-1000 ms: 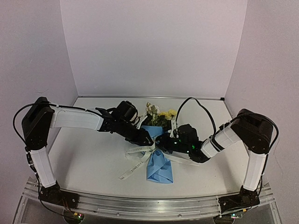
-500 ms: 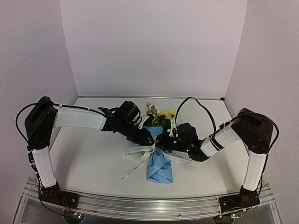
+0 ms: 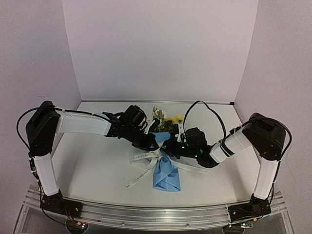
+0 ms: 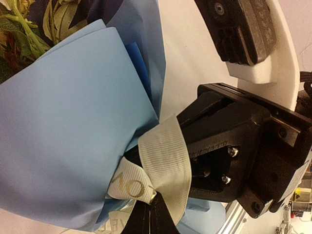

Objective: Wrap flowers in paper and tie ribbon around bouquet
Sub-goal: Cross the half-tied ribbon over the folded bouquet.

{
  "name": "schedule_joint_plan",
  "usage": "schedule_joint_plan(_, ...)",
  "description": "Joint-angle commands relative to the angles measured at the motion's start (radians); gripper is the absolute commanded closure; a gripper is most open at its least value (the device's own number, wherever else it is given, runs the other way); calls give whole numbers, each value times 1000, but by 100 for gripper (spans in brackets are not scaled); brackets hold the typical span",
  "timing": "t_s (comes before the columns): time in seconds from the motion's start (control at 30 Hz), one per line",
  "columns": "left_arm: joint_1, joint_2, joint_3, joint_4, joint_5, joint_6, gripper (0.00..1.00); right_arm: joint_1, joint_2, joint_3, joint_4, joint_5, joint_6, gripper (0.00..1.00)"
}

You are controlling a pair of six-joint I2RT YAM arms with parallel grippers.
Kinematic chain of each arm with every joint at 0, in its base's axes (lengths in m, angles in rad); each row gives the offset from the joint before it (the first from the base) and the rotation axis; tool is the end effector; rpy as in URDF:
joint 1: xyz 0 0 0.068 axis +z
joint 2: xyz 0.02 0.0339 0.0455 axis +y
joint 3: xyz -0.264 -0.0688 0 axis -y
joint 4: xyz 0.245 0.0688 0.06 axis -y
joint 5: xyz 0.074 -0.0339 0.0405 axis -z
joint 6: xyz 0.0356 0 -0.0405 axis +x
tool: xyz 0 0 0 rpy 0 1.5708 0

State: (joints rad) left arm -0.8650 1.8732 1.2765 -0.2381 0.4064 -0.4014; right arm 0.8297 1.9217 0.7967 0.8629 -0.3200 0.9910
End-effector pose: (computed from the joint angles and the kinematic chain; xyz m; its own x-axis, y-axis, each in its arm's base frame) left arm 0.2530 -0.3186 0.1984 -0.7829 0.3654 -0.5035 0.6142 0.5829 -0.5320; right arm 0.2447 0.2839 0.1383 -0.8533 0.2439 -0.4610 -0.3497 0.3882 0.8527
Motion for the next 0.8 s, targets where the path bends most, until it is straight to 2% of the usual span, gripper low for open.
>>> schedule_joint_plan(0.0,-3,-47,-1,100,-46,-25,100,5,-62,2,5,-7,-30,100)
schedule_joint_plan(0.3,7,-104,-63,148,-142,-88,100,5,-153,-70,-98,18,-70,92)
schedule_joint_plan(0.53,9,-113,-71,156,-111,-81,100,8,-228,-100,-196,35,-110,87)
schedule_joint_plan(0.77,9,-110,-75,147,-25,-29,100,25,-310,-57,-396,96,-240,71)
